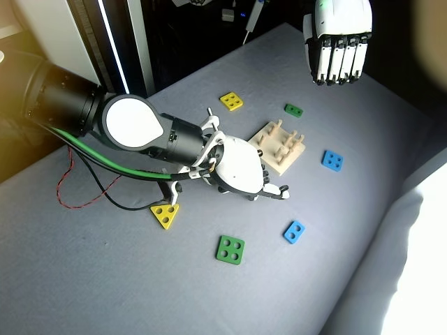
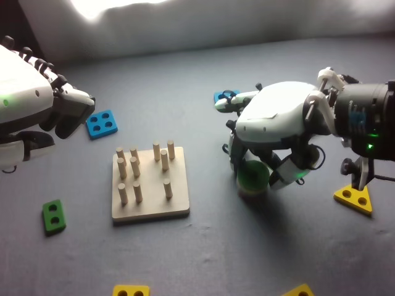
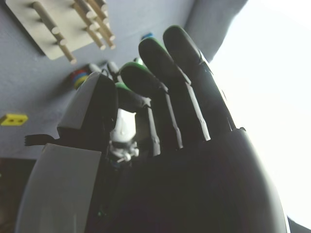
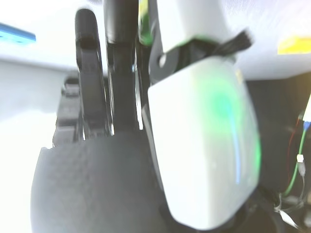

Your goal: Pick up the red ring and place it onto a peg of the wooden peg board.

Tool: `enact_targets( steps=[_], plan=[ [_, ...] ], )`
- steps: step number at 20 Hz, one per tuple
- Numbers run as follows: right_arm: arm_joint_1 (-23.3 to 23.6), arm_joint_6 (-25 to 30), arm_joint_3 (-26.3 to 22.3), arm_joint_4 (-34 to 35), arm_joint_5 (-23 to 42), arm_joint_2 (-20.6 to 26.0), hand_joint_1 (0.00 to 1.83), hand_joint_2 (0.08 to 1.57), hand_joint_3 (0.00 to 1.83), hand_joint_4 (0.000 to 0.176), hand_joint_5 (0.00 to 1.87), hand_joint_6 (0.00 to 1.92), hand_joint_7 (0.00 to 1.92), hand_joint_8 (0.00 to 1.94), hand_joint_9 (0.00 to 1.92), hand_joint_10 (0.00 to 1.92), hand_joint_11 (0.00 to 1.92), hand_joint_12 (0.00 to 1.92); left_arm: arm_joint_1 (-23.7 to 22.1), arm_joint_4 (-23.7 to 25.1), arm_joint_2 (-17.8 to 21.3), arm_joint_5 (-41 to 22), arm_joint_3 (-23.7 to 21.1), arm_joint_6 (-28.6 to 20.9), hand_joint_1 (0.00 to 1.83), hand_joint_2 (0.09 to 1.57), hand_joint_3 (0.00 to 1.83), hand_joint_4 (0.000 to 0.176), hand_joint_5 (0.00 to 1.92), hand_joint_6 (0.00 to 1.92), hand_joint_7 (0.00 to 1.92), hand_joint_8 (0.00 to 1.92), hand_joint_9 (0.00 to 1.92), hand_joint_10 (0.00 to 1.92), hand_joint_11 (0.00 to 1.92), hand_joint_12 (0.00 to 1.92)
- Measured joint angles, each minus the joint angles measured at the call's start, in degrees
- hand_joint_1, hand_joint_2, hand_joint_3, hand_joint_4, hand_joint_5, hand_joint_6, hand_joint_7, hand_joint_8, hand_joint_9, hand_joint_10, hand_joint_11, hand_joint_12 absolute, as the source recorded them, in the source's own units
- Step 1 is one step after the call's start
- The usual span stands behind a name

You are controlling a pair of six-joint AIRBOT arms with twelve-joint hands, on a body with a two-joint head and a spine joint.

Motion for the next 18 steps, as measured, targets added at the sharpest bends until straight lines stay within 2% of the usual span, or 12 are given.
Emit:
enact_targets(
  steps=[6,7,11,12,13,14,18],
  plan=[
    [1.95,-0.07,0.13,-0.02,-0.22,-0.02,1.30,1.02,0.00,0.000,1.01,0.77,1.44,0.31,0.77,0.00,0.00,0.00,0.00,-0.07,0.00,0.02,0.00,0.00,0.99,1.43,0.00,0.004,0.41,1.82,0.54,1.70,0.50,1.40,0.41,1.48],
    [2.16,-0.07,0.24,-0.02,-0.17,-0.11,1.30,1.01,0.00,0.000,1.06,0.69,1.44,0.34,0.78,0.00,0.00,0.00,0.00,-0.07,0.00,0.00,0.00,0.00,0.98,1.44,0.00,0.000,0.39,1.85,0.53,1.71,0.50,1.39,0.40,1.49],
    [4.92,-0.15,1.95,-0.02,-0.22,-2.75,1.30,1.02,0.00,0.000,1.03,0.72,1.44,0.33,0.78,0.01,0.00,0.00,-0.35,-0.07,0.00,-0.09,0.00,0.00,0.98,1.44,0.00,0.000,0.37,1.86,0.53,1.71,0.49,1.40,0.40,1.51],
    [5.38,-0.15,2.19,-0.07,-0.20,-3.45,1.29,1.04,0.00,0.000,0.98,0.78,1.37,0.47,0.76,0.00,0.00,0.00,-0.35,-0.07,0.00,0.00,0.00,0.00,0.98,1.44,0.00,0.000,0.38,1.87,0.53,1.71,0.48,1.40,0.38,1.51],
    [5.62,-0.15,2.36,-0.04,0.20,-4.13,1.29,1.04,0.00,0.000,0.99,0.76,1.35,0.52,0.75,0.00,0.00,0.00,-0.35,-0.07,0.00,0.04,0.00,0.00,0.98,1.44,0.00,0.000,0.38,1.87,0.53,1.70,0.48,1.40,0.37,1.51],
    [6.08,-0.13,2.36,-0.09,0.35,-4.90,1.29,1.04,0.00,0.000,0.99,0.78,1.36,0.49,0.77,0.01,0.00,0.00,-0.35,-0.07,0.00,0.00,0.00,0.00,0.99,1.43,0.00,0.008,0.40,1.82,0.53,1.72,0.47,1.44,0.37,1.54],
    [7.30,-0.15,2.62,-0.17,0.55,-7.43,1.29,1.03,0.00,0.000,1.01,0.76,1.36,0.49,0.75,0.00,0.00,0.00,-0.35,-0.07,0.00,-0.02,0.00,0.02,0.98,1.44,0.00,0.000,0.37,1.85,0.54,1.73,0.48,1.45,0.38,1.58]
  ],
)
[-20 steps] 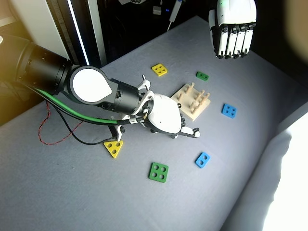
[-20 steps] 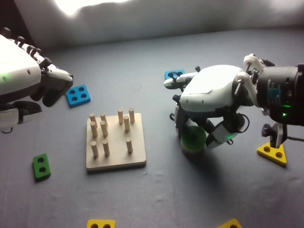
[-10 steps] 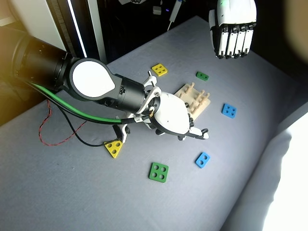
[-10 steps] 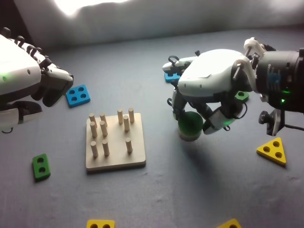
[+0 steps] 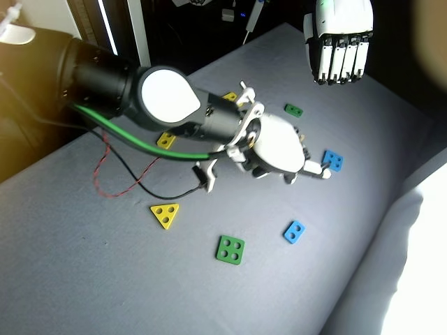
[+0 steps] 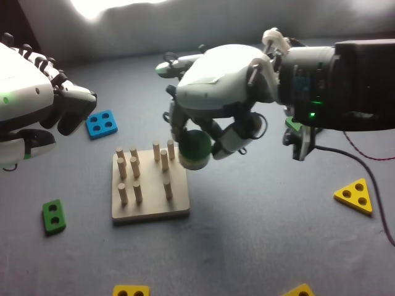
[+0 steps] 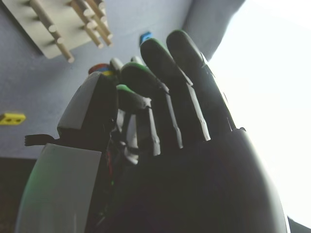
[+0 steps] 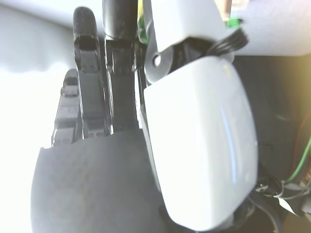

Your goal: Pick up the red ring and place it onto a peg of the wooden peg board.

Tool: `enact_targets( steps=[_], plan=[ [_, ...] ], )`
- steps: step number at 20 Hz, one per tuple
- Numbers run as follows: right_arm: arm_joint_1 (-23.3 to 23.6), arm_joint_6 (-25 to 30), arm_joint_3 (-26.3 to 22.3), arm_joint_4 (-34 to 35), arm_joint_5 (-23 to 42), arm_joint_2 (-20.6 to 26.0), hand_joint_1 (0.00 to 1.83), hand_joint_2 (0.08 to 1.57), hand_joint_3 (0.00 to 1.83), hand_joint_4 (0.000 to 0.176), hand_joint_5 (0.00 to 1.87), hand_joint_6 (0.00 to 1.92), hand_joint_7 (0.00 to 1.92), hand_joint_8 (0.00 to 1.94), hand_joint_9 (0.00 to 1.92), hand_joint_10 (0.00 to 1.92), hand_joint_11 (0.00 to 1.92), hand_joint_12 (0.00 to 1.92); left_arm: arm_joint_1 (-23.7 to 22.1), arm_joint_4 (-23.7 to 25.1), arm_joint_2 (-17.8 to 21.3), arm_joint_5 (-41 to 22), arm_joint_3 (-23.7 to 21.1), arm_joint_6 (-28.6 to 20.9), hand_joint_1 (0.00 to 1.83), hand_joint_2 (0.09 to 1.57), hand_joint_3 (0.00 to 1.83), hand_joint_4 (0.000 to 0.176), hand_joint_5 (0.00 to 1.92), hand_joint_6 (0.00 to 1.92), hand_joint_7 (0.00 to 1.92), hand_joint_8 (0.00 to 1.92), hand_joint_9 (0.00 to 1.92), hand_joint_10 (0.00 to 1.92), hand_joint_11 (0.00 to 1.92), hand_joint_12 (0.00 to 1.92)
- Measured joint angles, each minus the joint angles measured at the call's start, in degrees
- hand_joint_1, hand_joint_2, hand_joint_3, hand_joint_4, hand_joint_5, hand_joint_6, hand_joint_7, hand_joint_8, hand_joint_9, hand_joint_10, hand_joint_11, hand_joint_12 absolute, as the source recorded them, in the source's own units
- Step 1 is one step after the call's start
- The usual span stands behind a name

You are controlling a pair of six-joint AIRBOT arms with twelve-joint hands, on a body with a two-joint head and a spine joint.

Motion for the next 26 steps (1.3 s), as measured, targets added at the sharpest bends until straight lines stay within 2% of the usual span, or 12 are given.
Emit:
enact_targets(
  steps=[5,7,8,10,13,16,19,20,21,24,26],
  plan=[
    [0.87,0.00,0.07,-0.02,-0.07,-1.75,1.29,1.03,0.00,0.000,0.99,0.78,1.37,0.47,0.77,0.01,0.00,0.00,0.00,0.00,0.00,0.04,0.02,-0.02,0.99,1.43,0.00,0.004,0.40,1.82,0.54,1.70,0.50,1.41,0.37,1.55],
    [0.87,0.37,0.11,-0.02,-0.26,-2.29,1.29,1.04,0.00,0.000,1.00,0.75,1.35,0.52,0.77,0.01,0.00,0.00,0.00,0.00,0.00,0.02,0.00,-0.02,0.99,1.43,0.00,0.004,0.40,1.82,0.54,1.70,0.49,1.41,0.37,1.54],
    [0.87,1.51,0.11,0.00,-0.35,-2.51,1.29,1.05,0.00,0.000,0.98,0.78,1.31,0.60,0.78,0.00,0.00,0.00,0.00,0.00,0.00,0.04,0.02,-0.02,1.00,1.42,0.00,0.002,0.41,1.80,0.55,1.69,0.53,1.36,0.43,1.45],
    [0.85,2.16,0.11,0.00,-0.39,-2.67,1.28,1.05,0.00,0.000,0.95,0.82,1.30,0.61,0.76,0.00,0.00,0.00,0.00,0.00,0.00,0.02,0.00,-0.02,1.00,1.43,0.00,0.000,0.41,1.81,0.55,1.70,0.52,1.41,0.43,1.49],
    [0.83,2.49,0.11,0.00,-0.63,-3.17,1.29,1.04,0.00,0.000,0.98,0.78,1.34,0.54,0.79,0.01,0.00,0.00,0.00,0.00,0.00,0.02,0.02,-0.02,1.00,1.42,0.00,0.004,0.41,1.80,0.55,1.71,0.50,1.41,0.38,1.50],
    [0.83,4.42,0.11,-0.02,-1.07,-3.74,1.29,1.05,0.00,0.000,0.98,0.77,1.30,0.62,0.79,0.00,0.00,0.00,0.00,0.00,0.00,0.02,0.02,-0.02,1.02,1.41,0.00,0.000,0.43,1.77,0.58,1.66,0.53,1.38,0.39,1.50],
    [0.87,5.57,-0.22,0.00,-1.70,-3.78,1.30,1.02,0.00,0.000,1.08,0.63,1.38,0.48,0.78,0.01,0.00,0.00,0.00,0.00,0.00,0.02,0.02,-0.02,1.02,1.41,0.00,0.000,0.42,1.76,0.58,1.68,0.53,1.39,0.41,1.52],
    [0.87,5.60,-0.46,0.02,-1.90,-3.67,1.30,1.02,0.00,0.000,1.08,0.64,1.39,0.46,0.79,0.01,0.00,0.00,0.00,0.00,0.00,0.02,0.02,-0.02,1.01,1.42,0.00,0.000,0.41,1.79,0.56,1.69,0.52,1.39,0.41,1.51],
    [0.87,5.60,-0.87,0.02,-2.29,-3.56,1.29,1.04,0.00,0.000,1.00,0.74,1.33,0.56,0.79,0.00,0.00,0.00,0.00,0.00,0.00,0.02,0.02,0.00,1.00,1.43,0.00,0.000,0.40,1.83,0.55,1.68,0.51,1.37,0.38,1.49],
    [0.81,5.62,-1.90,0.04,-2.54,-3.50,1.28,1.06,0.00,0.000,0.96,0.79,1.27,0.68,0.78,0.00,0.00,0.00,0.00,0.00,0.00,0.02,0.02,-0.02,1.01,1.42,0.00,0.000,0.42,1.78,0.57,1.68,0.53,1.37,0.40,1.51],
    [0.63,5.62,-2.54,0.04,-2.43,-3.45,1.29,1.05,0.00,0.000,0.98,0.77,1.32,0.59,0.80,0.00,0.00,0.00,0.00,0.00,0.00,0.04,0.02,-0.02,1.01,1.41,0.00,0.000,0.42,1.80,0.57,1.66,0.55,1.35,0.40,1.50]
  ],
)
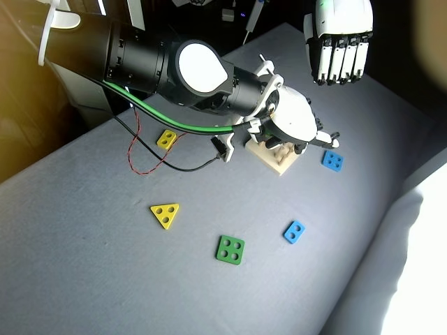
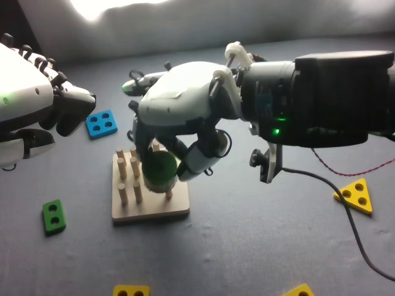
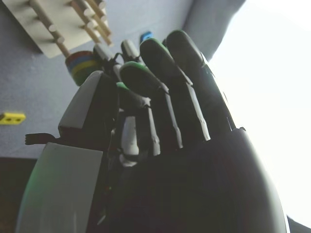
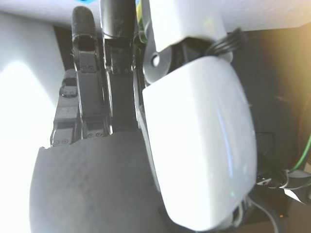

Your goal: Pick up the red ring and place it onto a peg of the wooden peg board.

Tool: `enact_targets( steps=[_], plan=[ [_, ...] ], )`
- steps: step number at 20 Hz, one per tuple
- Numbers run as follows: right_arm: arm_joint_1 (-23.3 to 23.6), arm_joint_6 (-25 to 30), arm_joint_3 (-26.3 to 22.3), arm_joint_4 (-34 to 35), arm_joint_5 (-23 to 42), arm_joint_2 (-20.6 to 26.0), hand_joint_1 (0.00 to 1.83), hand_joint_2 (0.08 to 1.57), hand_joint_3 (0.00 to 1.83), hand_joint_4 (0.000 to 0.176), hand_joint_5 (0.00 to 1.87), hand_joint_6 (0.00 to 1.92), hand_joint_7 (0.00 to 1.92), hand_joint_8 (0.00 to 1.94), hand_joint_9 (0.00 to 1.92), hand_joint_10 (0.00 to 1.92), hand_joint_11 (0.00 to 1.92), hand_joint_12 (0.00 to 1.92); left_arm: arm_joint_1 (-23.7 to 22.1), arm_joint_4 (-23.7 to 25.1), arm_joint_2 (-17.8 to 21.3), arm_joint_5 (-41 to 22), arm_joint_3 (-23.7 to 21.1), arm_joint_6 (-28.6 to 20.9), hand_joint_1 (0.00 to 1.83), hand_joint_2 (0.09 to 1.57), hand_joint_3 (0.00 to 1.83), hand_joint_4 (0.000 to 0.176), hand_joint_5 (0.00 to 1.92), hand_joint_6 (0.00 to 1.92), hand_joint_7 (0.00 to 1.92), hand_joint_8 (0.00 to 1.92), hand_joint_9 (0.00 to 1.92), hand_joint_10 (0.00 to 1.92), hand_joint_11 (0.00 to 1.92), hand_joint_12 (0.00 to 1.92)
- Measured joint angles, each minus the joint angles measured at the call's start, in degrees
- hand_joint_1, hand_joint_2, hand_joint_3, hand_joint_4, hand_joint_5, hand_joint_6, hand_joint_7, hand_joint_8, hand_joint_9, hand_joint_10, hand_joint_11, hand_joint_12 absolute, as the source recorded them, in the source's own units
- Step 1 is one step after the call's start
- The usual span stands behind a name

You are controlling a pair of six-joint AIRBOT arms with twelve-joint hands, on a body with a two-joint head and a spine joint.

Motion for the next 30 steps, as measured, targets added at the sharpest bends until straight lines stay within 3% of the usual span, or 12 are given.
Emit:
enact_targets(
  steps=[4,12,14,18,20,26,29,30],
  plan=[
    [-0.66,-0.02,-0.02,0.02,-0.42,0.20,1.29,1.03,0.00,0.000,1.03,0.69,1.32,0.59,0.81,0.00,0.00,0.00,0.00,-0.02,0.00,0.00,0.00,0.00,1.01,1.42,0.00,0.000,0.42,1.81,0.57,1.66,0.55,1.34,0.40,1.48],
    [-0.94,-0.66,-0.02,0.04,-0.35,0.35,1.29,1.04,0.00,0.000,1.02,0.73,1.33,0.57,0.81,0.00,0.00,0.00,0.00,0.00,0.00,-0.02,0.00,0.00,1.03,1.39,0.00,0.010,0.47,1.74,0.59,1.63,0.56,1.36,0.42,1.48],
    [-1.29,-0.96,-0.02,0.07,-0.37,0.35,1.29,1.04,0.00,0.000,0.99,0.76,1.32,0.58,0.81,0.01,0.00,0.00,0.00,0.00,0.00,-0.02,0.00,0.00,1.03,1.39,0.00,0.001,0.46,1.75,0.60,1.62,0.58,1.34,0.42,1.50],
    [-1.46,-1.36,-0.02,0.09,-0.24,0.48,1.29,1.03,0.00,0.000,1.05,0.66,1.35,0.54,0.78,0.00,0.00,0.00,0.00,0.00,0.00,0.00,0.00,0.00,1.02,1.41,0.00,0.000,0.43,1.79,0.58,1.66,0.57,1.35,0.43,1.47],
    [-1.49,-1.38,-0.02,0.11,-0.24,0.46,1.28,1.05,0.00,0.000,0.97,0.79,1.28,0.65,0.76,0.00,0.00,0.00,0.00,0.00,0.00,-0.02,0.00,0.00,1.01,1.41,0.00,0.000,0.43,1.80,0.57,1.65,0.57,1.35,0.42,1.50],
    [-2.29,-1.60,0.04,0.09,0.09,0.48,1.30,1.02,0.00,0.000,1.07,0.65,1.36,0.50,0.79,0.00,0.00,0.00,0.00,0.00,0.00,-0.02,0.00,0.00,1.03,1.40,0.00,0.000,0.44,1.77,0.60,1.63,0.58,1.32,0.43,1.47],
    [-2.64,-1.77,0.24,0.00,1.07,0.48,1.28,1.05,0.00,0.000,0.98,0.77,1.28,0.67,0.77,0.00,0.00,0.00,0.00,0.00,0.00,0.00,0.00,0.00,1.01,1.41,0.00,0.000,0.42,1.80,0.58,1.65,0.55,1.35,0.39,1.50],
    [-2.64,-1.75,0.31,0.04,1.14,0.48,1.29,1.04,0.00,0.000,1.00,0.74,1.30,0.63,0.79,0.01,0.00,0.00,0.00,0.00,0.00,-0.02,-0.02,0.00,1.01,1.42,0.00,0.000,0.41,1.80,0.57,1.66,0.55,1.36,0.39,1.51]
  ],
)
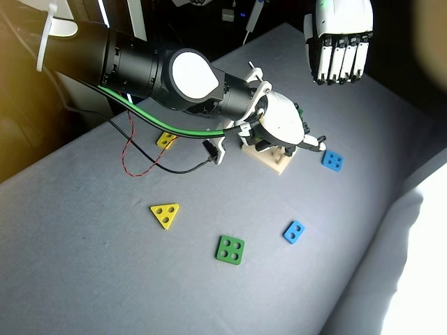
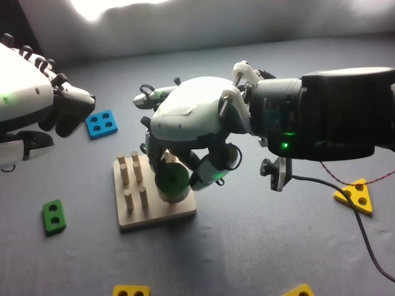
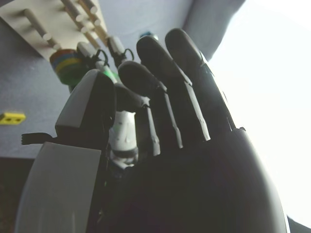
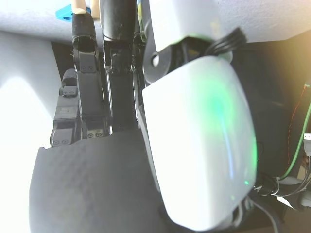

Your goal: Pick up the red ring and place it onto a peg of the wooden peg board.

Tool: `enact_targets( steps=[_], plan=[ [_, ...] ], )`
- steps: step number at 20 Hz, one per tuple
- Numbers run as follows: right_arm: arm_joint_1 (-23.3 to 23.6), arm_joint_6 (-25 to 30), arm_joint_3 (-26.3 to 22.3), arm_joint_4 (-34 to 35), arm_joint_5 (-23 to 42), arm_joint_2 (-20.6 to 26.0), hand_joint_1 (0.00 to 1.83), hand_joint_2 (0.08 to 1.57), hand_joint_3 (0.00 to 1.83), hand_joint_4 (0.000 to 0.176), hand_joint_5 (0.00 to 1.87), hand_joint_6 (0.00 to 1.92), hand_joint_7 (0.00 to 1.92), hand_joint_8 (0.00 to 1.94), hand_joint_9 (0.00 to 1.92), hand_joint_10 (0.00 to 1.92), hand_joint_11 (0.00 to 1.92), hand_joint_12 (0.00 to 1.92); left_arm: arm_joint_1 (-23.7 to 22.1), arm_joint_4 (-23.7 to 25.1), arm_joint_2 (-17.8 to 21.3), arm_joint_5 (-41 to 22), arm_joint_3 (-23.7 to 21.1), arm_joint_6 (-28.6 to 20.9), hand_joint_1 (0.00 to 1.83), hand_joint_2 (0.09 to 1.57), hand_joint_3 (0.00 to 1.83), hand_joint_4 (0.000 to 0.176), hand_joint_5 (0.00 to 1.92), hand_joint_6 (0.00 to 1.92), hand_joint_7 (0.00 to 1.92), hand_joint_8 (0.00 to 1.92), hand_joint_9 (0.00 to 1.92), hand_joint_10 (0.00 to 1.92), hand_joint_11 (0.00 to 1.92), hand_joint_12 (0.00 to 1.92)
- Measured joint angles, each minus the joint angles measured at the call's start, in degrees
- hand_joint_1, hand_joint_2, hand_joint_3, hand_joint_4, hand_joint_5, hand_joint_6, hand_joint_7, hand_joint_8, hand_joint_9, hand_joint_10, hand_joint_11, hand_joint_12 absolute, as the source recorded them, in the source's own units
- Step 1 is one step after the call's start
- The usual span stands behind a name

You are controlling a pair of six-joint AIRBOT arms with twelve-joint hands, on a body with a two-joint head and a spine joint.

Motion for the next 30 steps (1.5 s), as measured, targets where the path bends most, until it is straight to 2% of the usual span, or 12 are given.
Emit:
enact_targets(
  steps=[2,3,4,5,6,9,11,15,17,23,26,30],
  plan=[
    [0.00,0.00,0.26,0.00,0.37,0.00,1.29,1.04,0.00,0.000,1.00,0.75,1.32,0.57,0.75,0.00,0.00,0.00,0.00,0.00,0.00,0.00,0.00,0.00,1.01,1.41,0.00,0.000,0.42,1.80,0.58,1.66,0.57,1.36,0.42,1.49],
    [0.00,0.00,0.31,-0.02,0.42,0.00,1.09,0.93,0.00,0.007,0.92,0.34,1.21,0.28,0.71,0.00,0.00,0.00,0.00,0.00,0.00,0.00,0.02,0.00,1.01,1.41,0.00,0.000,0.43,1.79,0.58,1.66,0.56,1.36,0.42,1.48],
    [0.00,0.02,0.33,0.02,0.42,-0.02,0.89,0.85,0.00,0.094,0.76,0.11,0.91,0.07,0.55,0.00,0.00,0.00,0.00,0.00,0.00,0.00,0.00,0.00,1.02,1.41,0.00,0.001,0.44,1.78,0.58,1.65,0.57,1.36,0.42,1.49],
    [0.00,0.00,0.57,-0.09,0.22,-0.02,0.68,0.81,0.00,0.149,0.51,0.02,0.55,0.01,0.34,0.00,0.00,0.00,0.00,0.00,0.00,0.00,0.00,0.00,1.02,1.40,0.00,0.007,0.45,1.78,0.58,1.63,0.56,1.35,0.37,1.50],
    [-0.02,-0.02,0.57,-0.11,-0.20,0.00,0.64,0.76,0.00,0.171,0.38,0.00,0.33,0.00,0.23,0.00,0.00,0.00,0.00,0.00,0.00,0.00,0.00,0.00,1.01,1.41,0.00,0.000,0.43,1.82,0.57,1.64,0.55,1.38,0.34,1.53],
    [0.00,-0.02,0.68,-0.07,-0.24,0.09,0.63,0.74,0.00,0.176,0.17,0.00,0.02,0.00,0.02,0.00,0.00,0.00,0.00,0.00,0.00,-0.07,0.00,0.00,1.02,1.40,0.00,0.004,0.44,1.76,0.58,1.66,0.55,1.37,0.36,1.53],
    [0.00,-0.02,0.68,-0.11,-0.11,0.04,0.56,0.74,0.00,0.176,0.07,0.00,0.00,0.00,0.00,0.00,0.00,0.00,0.00,0.02,0.00,0.07,0.02,0.00,1.03,1.39,0.00,0.011,0.47,1.71,0.59,1.65,0.55,1.37,0.36,1.53],
    [0.11,-0.02,0.68,-0.11,-0.02,0.63,0.54,0.74,0.00,0.176,0.04,0.00,0.00,0.00,0.00,0.00,0.00,0.00,0.00,0.02,0.00,0.02,0.00,0.02,1.04,1.39,0.00,0.000,0.46,1.74,0.61,1.61,0.56,1.36,0.36,1.53],
    [0.66,-0.02,0.35,-0.15,0.11,2.01,0.60,0.75,0.00,0.176,0.06,0.01,0.00,0.00,0.00,0.00,0.00,0.00,0.00,0.00,0.00,0.15,-0.09,0.00,1.02,1.40,0.00,0.011,0.46,1.76,0.58,1.64,0.54,1.39,0.34,1.56],
    [1.40,-0.57,-11.13,-0.57,4.85,17.27,0.58,0.78,0.01,0.172,0.07,0.01,0.00,0.00,0.03,0.01,0.00,0.00,0.00,-0.63,0.00,0.57,-0.24,0.00,1.02,1.40,0.00,0.002,0.44,1.79,0.58,1.64,0.55,1.39,0.35,1.56],
    [0.57,-0.74,-14.05,-0.52,5.27,21.38,0.64,0.80,0.01,0.163,0.13,0.01,0.01,0.00,0.07,0.01,0.00,0.00,0.00,-0.70,0.00,0.42,-0.24,0.00,1.01,1.40,0.00,0.019,0.47,1.76,0.56,1.66,0.53,1.39,0.33,1.56],
    [-2.01,-0.48,-16.70,-0.87,8.85,28.87,0.73,0.84,0.01,0.162,0.19,0.02,0.05,0.01,0.09,0.01,0.00,0.00,0.00,-0.70,0.00,0.70,-0.24,0.00,1.02,1.40,0.00,0.011,0.45,1.77,0.57,1.65,0.54,1.38,0.34,1.54]
  ],
)
